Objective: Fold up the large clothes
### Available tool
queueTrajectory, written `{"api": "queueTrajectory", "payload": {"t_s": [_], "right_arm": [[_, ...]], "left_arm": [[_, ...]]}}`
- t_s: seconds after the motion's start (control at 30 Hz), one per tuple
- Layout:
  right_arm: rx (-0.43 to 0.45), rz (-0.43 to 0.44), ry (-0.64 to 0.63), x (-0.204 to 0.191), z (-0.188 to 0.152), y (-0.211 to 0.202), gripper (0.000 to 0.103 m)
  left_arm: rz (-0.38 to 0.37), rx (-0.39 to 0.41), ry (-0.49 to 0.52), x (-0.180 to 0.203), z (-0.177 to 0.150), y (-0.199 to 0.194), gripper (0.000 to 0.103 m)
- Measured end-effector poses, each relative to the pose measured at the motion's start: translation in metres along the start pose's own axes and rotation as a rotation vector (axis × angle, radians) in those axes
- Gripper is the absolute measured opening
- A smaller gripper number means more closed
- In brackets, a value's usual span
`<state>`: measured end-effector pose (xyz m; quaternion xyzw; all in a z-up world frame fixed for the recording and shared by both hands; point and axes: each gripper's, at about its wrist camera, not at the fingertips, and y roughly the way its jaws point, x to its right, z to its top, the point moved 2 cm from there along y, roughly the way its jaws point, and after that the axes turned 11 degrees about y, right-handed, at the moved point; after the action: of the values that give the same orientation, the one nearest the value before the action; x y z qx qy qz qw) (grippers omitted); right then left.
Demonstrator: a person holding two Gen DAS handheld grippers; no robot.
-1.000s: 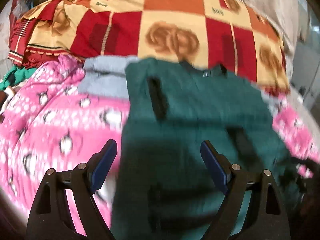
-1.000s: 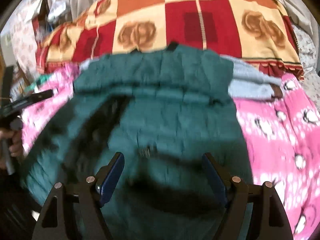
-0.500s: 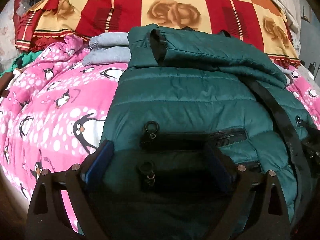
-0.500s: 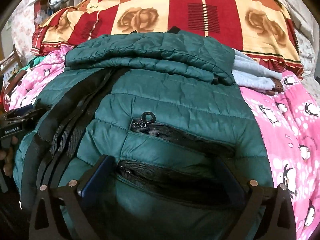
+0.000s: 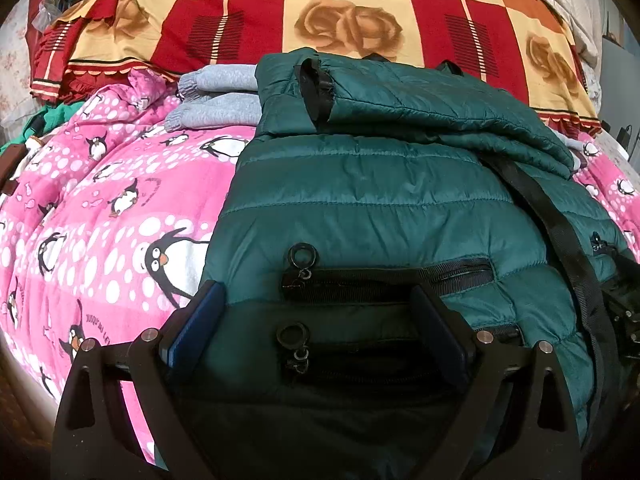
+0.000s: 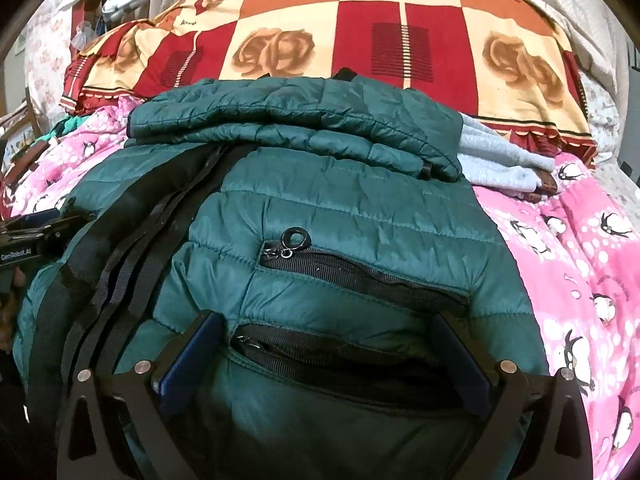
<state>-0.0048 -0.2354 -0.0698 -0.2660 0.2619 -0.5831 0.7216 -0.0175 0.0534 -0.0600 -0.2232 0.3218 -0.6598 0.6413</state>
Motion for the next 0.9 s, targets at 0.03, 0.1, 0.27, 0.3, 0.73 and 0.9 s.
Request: {"api": "queueTrajectory", "payload": {"t_s": [0.03,0.1,0.27,0.3,0.73,0.9], "right_arm": [[0.003,0.0,0.001,-0.0001,0.0,0.0,0.103],[0.007,-0.002,0.001,-0.0006,-0.0001,0.0001,0.103],[0.01,0.003,0.001,-0.0001,-0.0005,-0.0005,0.103],[0.01,0.002,0.001,0.0001,-0.0006,-0.0004,0.103],[0.003,0.001,0.001,-0.0001,-0.0017,-0.0015,0.103],[0.009,0.0,-0.001,-0.0006,-0.0017,-0.0021,0.103]], "left_arm": [[0.0,0.0,0.0,0.0001,0.0,-0.0001,0.095],[0.002,0.001,0.0,-0.0001,-0.0003,-0.0003,0.095],[0.003,0.004,0.0,0.001,-0.0004,-0.0002,0.095],[0.001,0.004,-0.004,0.0005,-0.0006,0.0001,0.096],[0.011,0.022,-0.013,-0.0003,-0.002,0.0002,0.101],[0.012,0.023,-0.013,-0.0008,-0.0024,0.0001,0.102]]}}
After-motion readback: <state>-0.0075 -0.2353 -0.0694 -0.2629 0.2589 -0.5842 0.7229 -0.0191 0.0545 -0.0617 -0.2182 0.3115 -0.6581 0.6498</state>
